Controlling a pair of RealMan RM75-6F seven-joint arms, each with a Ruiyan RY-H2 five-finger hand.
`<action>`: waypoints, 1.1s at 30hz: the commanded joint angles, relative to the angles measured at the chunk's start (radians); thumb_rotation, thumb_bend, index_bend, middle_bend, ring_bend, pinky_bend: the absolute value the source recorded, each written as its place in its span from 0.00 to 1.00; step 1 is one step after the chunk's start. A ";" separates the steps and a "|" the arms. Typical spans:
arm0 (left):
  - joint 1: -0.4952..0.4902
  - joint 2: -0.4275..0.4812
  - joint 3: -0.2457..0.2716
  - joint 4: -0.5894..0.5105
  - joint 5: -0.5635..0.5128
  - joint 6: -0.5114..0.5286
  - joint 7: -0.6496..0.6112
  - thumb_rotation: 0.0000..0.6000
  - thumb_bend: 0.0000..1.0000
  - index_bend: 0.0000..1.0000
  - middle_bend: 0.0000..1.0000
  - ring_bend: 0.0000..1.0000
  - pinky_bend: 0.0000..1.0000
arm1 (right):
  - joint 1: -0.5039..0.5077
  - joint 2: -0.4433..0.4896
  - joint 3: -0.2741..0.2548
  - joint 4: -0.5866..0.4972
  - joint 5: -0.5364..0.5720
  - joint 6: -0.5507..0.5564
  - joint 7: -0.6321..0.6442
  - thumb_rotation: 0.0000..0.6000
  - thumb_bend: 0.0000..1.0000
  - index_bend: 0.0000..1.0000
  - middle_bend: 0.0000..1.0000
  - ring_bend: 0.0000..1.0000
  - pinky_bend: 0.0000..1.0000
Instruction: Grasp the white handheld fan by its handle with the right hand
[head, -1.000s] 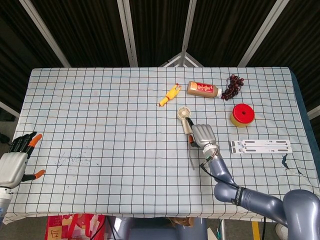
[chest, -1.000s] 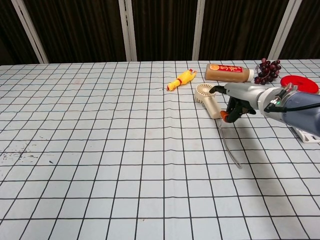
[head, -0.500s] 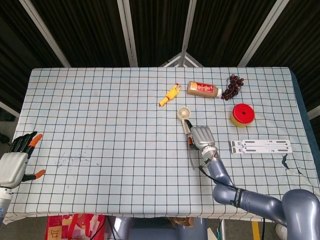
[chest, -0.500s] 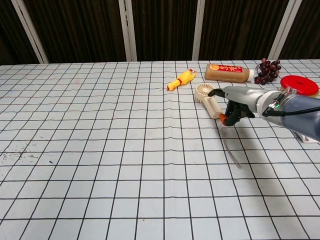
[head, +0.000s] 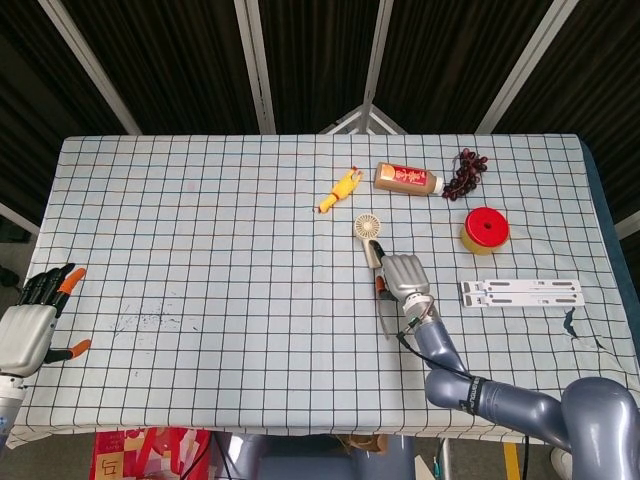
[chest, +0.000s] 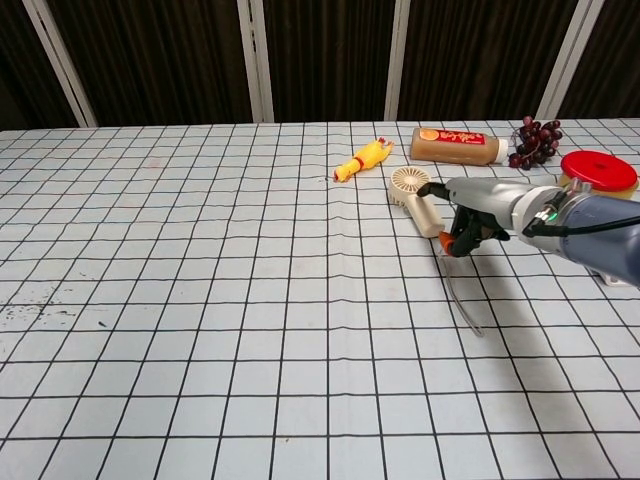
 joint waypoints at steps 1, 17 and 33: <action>0.000 0.000 0.001 -0.001 0.001 0.000 0.000 1.00 0.03 0.00 0.00 0.00 0.00 | 0.002 -0.003 0.000 0.005 0.006 -0.002 0.001 1.00 0.64 0.00 0.86 0.90 0.85; -0.001 0.003 0.001 -0.004 -0.001 -0.002 -0.011 1.00 0.03 0.00 0.00 0.00 0.00 | 0.014 -0.020 -0.030 0.024 0.053 -0.013 -0.040 1.00 0.65 0.02 0.86 0.90 0.85; 0.000 0.004 0.003 -0.004 0.002 0.001 -0.013 1.00 0.03 0.00 0.00 0.00 0.00 | 0.002 0.047 0.052 -0.091 -0.115 0.197 0.018 1.00 0.65 0.02 0.82 0.81 0.71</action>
